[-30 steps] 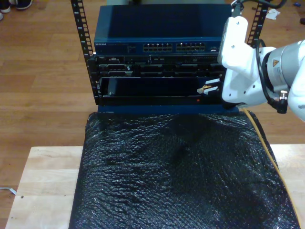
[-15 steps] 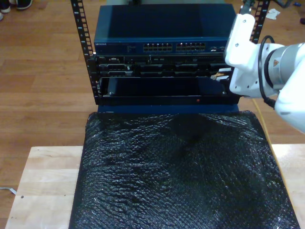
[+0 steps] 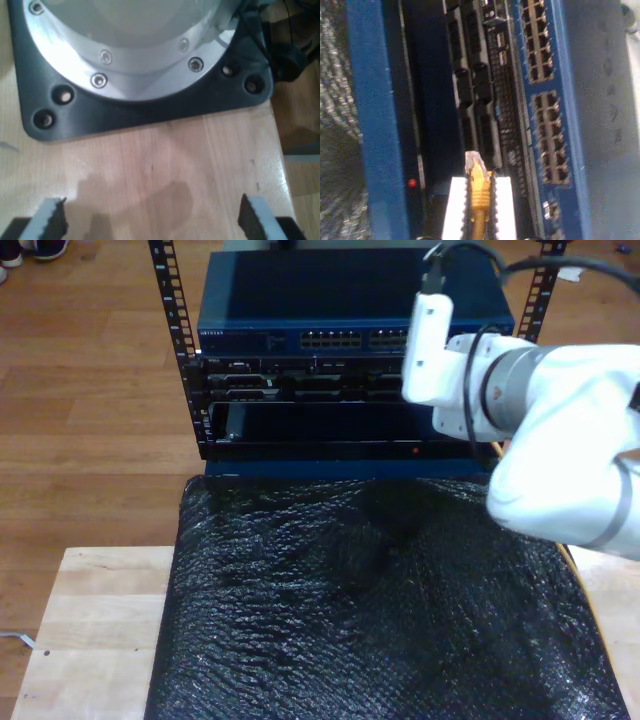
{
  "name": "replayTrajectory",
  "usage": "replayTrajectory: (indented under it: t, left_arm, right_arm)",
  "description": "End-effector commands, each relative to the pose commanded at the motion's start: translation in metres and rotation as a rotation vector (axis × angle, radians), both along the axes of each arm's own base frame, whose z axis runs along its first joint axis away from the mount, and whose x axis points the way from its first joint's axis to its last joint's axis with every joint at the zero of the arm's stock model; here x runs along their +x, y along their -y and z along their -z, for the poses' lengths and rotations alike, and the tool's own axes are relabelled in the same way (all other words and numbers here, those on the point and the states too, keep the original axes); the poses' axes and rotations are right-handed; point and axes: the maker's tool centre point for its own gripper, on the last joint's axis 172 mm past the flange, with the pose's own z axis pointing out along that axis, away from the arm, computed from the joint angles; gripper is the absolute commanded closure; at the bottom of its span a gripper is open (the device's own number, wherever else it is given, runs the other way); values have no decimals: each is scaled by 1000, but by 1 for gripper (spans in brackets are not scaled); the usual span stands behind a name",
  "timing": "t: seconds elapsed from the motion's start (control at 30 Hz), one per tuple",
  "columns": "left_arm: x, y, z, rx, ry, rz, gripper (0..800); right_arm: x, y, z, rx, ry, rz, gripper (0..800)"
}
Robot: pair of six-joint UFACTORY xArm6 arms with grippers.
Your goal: Grab the cable and plug it in
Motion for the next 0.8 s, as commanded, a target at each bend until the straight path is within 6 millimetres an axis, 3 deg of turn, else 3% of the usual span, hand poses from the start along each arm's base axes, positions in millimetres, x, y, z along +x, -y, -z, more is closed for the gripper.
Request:
replayTrajectory:
  t: [0.3, 0.57, 0.7, 0.8]
  left_arm:
    - [0, 1, 0, -2, 0, 0, 0]
    - [0, 1, 0, -2, 0, 0, 0]
    - [0, 1, 0, -2, 0, 0, 0]
    - [0, 1, 0, -2, 0, 0, 0]
  right_arm:
    - [4, -19, -26, -26, 136, -20, 800]
    - [-1, 2, -16, -58, 224, 39, 800]
    - [-4, 10, 7, -96, 243, 59, 800]
    - [-6, 1, 11, -128, 297, 47, 800]
